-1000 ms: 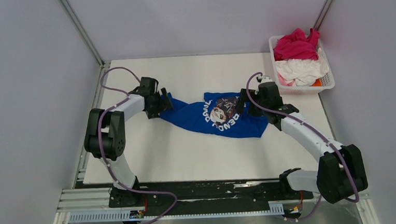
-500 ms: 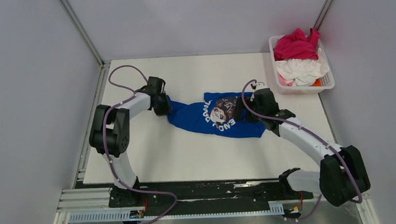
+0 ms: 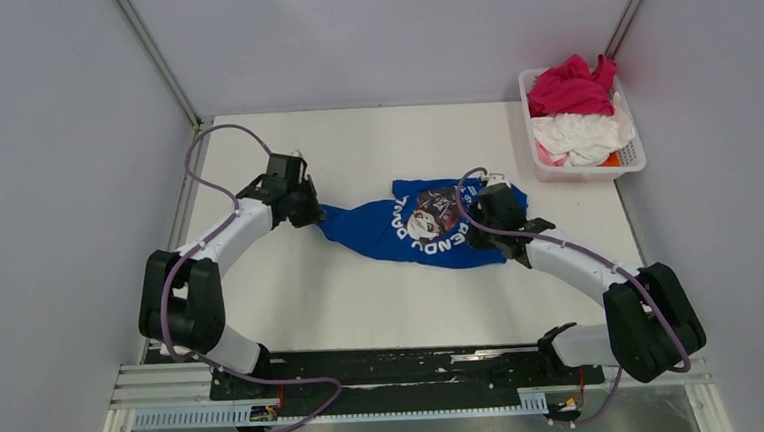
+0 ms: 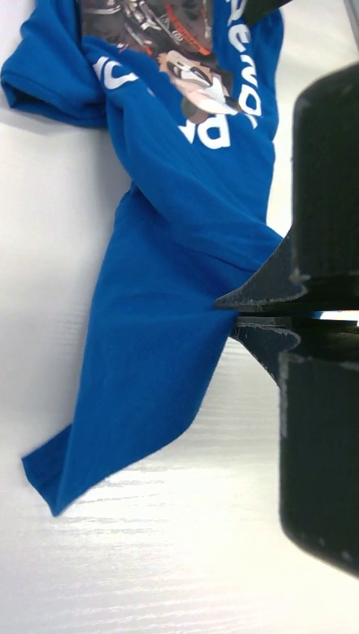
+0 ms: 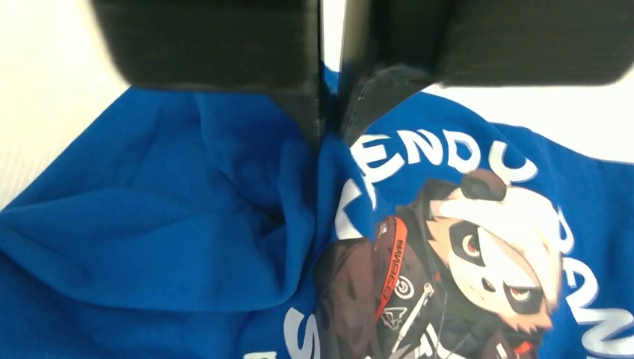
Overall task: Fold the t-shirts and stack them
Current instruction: Flatten out the tshirt
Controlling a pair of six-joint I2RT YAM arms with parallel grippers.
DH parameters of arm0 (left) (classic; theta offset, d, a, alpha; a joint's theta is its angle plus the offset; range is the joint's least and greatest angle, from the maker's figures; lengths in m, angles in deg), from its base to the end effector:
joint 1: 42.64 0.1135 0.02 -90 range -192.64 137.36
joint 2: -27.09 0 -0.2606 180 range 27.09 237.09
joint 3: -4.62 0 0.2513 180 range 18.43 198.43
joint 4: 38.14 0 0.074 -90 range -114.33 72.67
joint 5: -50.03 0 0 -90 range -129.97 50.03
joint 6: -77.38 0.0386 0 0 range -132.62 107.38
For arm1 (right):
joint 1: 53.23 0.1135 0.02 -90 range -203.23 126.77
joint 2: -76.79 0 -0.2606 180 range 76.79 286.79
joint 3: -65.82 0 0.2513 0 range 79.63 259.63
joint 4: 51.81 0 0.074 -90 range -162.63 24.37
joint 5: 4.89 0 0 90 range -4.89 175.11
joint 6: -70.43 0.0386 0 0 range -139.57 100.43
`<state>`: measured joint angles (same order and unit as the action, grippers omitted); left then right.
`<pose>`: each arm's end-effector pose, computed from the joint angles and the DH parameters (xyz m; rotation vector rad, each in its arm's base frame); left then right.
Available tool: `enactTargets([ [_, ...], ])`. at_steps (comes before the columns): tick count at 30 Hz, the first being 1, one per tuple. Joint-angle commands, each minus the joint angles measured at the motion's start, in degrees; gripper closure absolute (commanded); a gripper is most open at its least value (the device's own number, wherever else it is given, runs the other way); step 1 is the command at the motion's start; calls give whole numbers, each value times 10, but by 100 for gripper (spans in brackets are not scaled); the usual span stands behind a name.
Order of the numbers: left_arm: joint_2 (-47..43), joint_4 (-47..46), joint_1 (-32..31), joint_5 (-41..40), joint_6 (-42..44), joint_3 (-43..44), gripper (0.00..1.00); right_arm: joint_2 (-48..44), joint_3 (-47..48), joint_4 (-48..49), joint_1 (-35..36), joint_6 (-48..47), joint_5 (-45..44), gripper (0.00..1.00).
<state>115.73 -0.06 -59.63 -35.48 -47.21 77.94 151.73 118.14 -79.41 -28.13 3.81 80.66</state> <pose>0.3083 -0.0973 0.2173 -0.3590 2.5364 -0.4590 0.2333 0.1060 0.1821 -0.0024 2.4639 0.2787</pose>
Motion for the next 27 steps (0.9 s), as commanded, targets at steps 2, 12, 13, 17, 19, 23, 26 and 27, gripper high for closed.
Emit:
enactTargets([
  [2, -72, -39, -3, 40, 5, -26, 100, -68, 1, 36, 15, 21, -55, 100],
  [12, -326, -85, -3, 62, 8, 2, 100, -301, 129, 20, 14, -27, -89, 100],
  [13, -338, -84, -3, 56, 12, 19, 100, -314, 148, 20, 14, -37, -88, 100],
  [17, -393, -48, -4, 30, 35, 91, 100, -342, 232, 24, 14, -94, -58, 100],
  [19, -412, -29, -3, 19, 45, 131, 100, -349, 272, 24, 15, -112, -29, 100],
  [23, -446, -8, -4, 18, 62, 193, 100, -360, 340, 16, 15, -124, 61, 100],
  [26, -471, -4, -4, 20, 68, 224, 100, -367, 377, 10, 14, -123, 101, 100],
  [27, -476, -3, -3, 20, 68, 227, 100, -368, 387, 6, 14, -124, 110, 100],
])
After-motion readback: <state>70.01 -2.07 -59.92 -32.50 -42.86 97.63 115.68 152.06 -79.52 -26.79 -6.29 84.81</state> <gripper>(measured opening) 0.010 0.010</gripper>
